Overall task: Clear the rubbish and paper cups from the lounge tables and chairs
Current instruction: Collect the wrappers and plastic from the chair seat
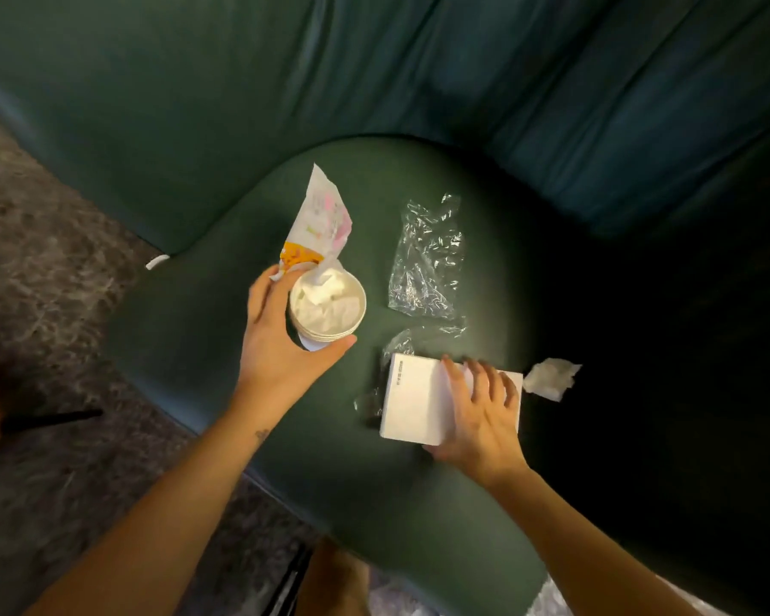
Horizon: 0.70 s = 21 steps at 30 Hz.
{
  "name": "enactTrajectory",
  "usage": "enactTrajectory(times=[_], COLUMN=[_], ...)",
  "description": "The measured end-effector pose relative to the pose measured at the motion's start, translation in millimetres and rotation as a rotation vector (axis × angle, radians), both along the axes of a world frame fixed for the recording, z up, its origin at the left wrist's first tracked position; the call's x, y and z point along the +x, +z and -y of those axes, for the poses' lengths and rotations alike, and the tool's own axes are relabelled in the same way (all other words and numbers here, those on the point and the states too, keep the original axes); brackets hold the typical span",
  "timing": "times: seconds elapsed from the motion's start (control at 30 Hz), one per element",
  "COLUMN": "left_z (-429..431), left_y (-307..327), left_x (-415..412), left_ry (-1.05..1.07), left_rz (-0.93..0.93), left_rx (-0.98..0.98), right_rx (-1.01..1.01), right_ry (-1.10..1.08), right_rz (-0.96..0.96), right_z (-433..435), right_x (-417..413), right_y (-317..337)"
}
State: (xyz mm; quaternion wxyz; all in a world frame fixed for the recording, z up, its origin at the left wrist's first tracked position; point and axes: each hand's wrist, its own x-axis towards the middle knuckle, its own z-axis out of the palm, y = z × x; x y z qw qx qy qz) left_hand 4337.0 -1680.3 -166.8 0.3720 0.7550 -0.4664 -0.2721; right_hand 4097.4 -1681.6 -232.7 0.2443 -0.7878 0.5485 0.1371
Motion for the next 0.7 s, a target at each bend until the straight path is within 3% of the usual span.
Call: enactTrajectory(times=[0.27, 0.47, 0.6, 0.7], left_z=[30, 40, 45, 46], left_y=[-20, -20, -21, -21], left_x=[9, 13, 16, 17], left_ry=[-0.134, -0.16, -0.181, -0.189], left_rz=[-0.014, -0.022, -0.029, -0.028], left_rx=[0.038, 0.049, 0.043, 0.041], right_rx=[-0.173, -0.063, 0.033, -0.016], right_ry=[-0.062, 0.101, 0.262, 0.284], right_rz=[0.253, 0.135, -0.045, -0.049], right_z=[54, 122, 135, 130], right_x=[12, 51, 60, 58], right_y=[31, 20, -3, -12])
